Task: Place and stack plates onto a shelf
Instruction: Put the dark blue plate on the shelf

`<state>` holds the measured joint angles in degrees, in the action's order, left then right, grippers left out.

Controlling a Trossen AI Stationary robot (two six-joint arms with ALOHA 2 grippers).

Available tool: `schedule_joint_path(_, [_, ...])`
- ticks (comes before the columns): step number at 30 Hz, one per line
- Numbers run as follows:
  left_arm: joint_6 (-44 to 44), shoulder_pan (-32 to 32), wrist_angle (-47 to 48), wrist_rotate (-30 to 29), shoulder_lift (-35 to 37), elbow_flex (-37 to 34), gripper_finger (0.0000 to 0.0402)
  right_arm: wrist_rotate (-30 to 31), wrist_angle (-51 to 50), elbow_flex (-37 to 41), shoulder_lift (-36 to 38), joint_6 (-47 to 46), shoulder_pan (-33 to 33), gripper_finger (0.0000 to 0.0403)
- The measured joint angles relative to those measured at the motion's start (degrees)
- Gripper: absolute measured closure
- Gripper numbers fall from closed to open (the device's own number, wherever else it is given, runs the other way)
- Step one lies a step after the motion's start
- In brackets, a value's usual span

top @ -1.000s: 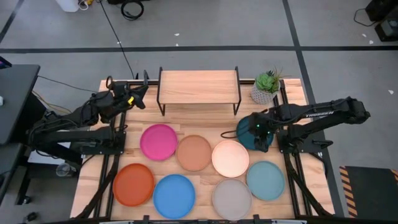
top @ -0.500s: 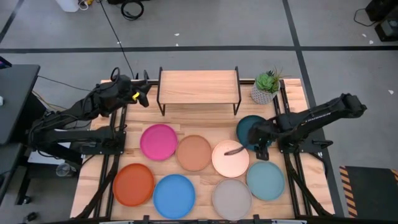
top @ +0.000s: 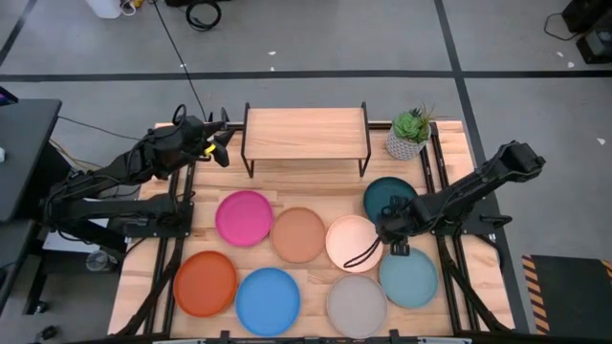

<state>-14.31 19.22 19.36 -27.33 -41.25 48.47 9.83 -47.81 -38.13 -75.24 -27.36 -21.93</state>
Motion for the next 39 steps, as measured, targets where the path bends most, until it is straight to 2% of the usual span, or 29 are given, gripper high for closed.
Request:
schedule_joint_path(8, [0.1, 0.0, 0.02, 0.0, 0.0, 0.0, 0.0194, 2.6, 1.14, 0.07, -5.53, -3.96, -0.96, 0.0217])
schedule_joint_path(18, [2.24, 0.0, 0.07, 0.0, 0.0, -0.02, 0.0194, 0.98, 3.31, 0.07, -8.08, -4.58, -0.94, 0.0322])
schedule_joint_path(24, [2.12, 0.0, 0.18, 0.0, 0.0, -0.02, 0.0194, 0.8, 1.47, 0.0, -6.38, -4.61, -0.94, 0.0356])
schedule_joint_path(30, [2.1, 0.0, 0.24, 0.0, 0.0, -0.04, 0.0194, 0.41, -6.62, -1.13, -2.22, -7.34, -0.22, 0.036])
schedule_joint_path(34, [2.1, -0.01, 0.24, 0.0, 0.0, -0.04, 0.0194, 0.77, -11.54, -5.04, 1.21, -7.48, -0.07, 0.0361])
schedule_joint_path(39, [2.08, 0.0, 0.22, 0.0, 0.0, -0.04, 0.0194, 6.33, -20.85, -13.89, 3.71, -7.54, -0.05, 0.0368])
